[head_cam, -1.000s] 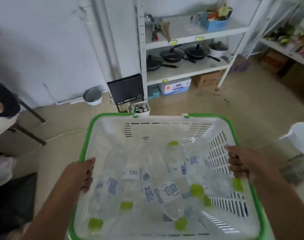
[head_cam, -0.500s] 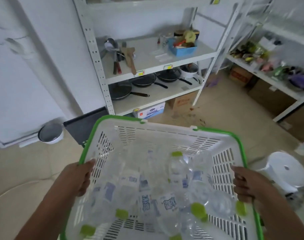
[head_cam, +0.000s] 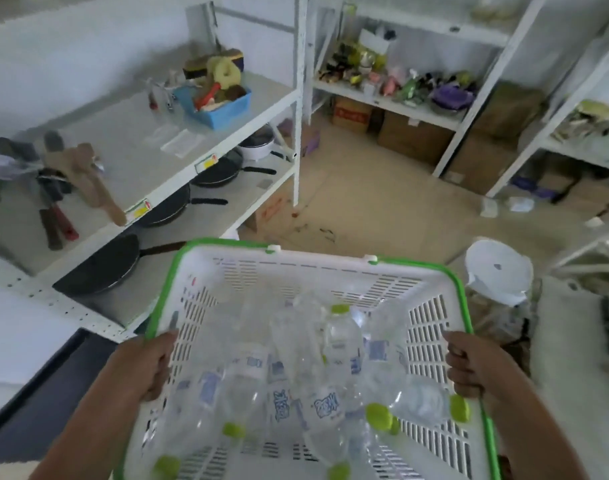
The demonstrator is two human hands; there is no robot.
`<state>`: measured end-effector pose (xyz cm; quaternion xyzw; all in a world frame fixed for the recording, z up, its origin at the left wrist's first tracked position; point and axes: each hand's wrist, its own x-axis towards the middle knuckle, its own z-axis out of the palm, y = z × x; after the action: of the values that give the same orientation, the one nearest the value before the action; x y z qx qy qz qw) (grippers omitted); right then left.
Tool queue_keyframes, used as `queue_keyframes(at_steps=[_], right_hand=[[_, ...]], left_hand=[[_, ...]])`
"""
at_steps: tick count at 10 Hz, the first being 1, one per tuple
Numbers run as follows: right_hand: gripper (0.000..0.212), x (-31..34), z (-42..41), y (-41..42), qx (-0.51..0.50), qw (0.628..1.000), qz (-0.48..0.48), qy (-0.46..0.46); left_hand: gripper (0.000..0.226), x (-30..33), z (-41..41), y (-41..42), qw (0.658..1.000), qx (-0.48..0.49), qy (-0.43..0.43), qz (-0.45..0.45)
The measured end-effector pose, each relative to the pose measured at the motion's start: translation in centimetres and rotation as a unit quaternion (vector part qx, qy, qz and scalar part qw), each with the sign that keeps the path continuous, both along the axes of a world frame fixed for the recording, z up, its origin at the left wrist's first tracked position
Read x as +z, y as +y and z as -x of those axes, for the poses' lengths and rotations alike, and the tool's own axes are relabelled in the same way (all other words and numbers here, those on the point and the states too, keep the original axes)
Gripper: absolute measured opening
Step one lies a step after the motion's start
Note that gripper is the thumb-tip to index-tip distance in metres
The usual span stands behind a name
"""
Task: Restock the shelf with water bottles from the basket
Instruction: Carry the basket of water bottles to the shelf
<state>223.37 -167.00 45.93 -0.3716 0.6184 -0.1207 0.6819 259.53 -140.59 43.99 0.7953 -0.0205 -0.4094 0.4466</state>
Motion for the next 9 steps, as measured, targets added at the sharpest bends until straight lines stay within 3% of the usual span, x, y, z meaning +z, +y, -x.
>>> queue_keyframes(at_steps=[2, 4, 6, 7, 9], right_hand=[[0.043, -1.0, 0.7, -2.7, -0.14, 0.99, -0.008, 0.033], [0.043, -2.9, 3.0, -8.7, -0.235, 0.968, -0.031, 0.085], [0.041, -3.8, 5.5, -15.6, -0.328, 0.941, -0.037, 0.076], [0.04, -3.4, 6.8, -18.0, -0.392, 0.918, -0.027, 0.058], [0.042, -2.5, 8.4, -18.9, -0.521, 0.852, -0.032, 0.042]], left_hand=[[0.043, 0.2, -4.7, -12.7, 0.998, -0.068, -0.012, -0.007], [0.046, 0.0, -3.1, -27.7, 0.983, -0.184, 0.023, 0.002], [0.033, -0.3, -1.2, -42.8, 0.959, -0.275, 0.069, -0.005], [0.028, -1.0, 0.2, -50.3, 0.942, -0.333, 0.035, 0.008], [0.04, -1.7, 4.7, -63.4, 0.89, -0.454, 0.046, 0.002]])
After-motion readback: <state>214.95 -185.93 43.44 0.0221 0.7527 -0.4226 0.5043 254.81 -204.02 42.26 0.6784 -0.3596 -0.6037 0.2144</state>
